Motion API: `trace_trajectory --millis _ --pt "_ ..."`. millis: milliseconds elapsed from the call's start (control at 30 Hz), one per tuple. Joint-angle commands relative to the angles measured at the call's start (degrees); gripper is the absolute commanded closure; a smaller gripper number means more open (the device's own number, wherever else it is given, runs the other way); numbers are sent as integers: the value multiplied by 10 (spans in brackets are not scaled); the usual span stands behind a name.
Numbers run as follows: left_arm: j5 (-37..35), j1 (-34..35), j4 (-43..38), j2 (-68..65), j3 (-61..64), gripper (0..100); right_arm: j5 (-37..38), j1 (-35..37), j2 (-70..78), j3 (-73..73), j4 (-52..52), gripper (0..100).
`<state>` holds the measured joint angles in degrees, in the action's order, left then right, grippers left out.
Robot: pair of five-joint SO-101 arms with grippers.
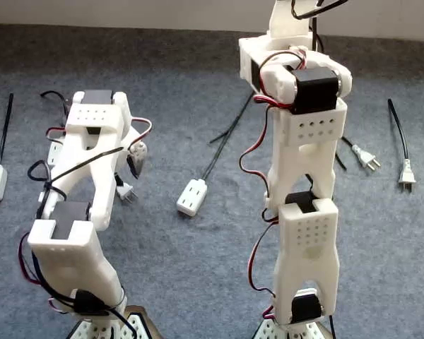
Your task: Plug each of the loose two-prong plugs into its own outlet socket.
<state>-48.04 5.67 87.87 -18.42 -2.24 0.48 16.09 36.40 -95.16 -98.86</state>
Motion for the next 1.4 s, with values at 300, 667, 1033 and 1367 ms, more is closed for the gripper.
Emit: trace_trajectory --millis 300,667,1033,1367 --pt "-4 36 -83 -50 36 864 8 -5 -32 -37 -13 674" --pt "27 108 -25 -51 64 863 6 -5 -32 -37 -13 674" --pt "33 119 -25 -45 59 863 7 -5 -33 -38 -15 674" --pt "152 305 -26 -51 -6 864 4 -5 -33 -38 -15 674"
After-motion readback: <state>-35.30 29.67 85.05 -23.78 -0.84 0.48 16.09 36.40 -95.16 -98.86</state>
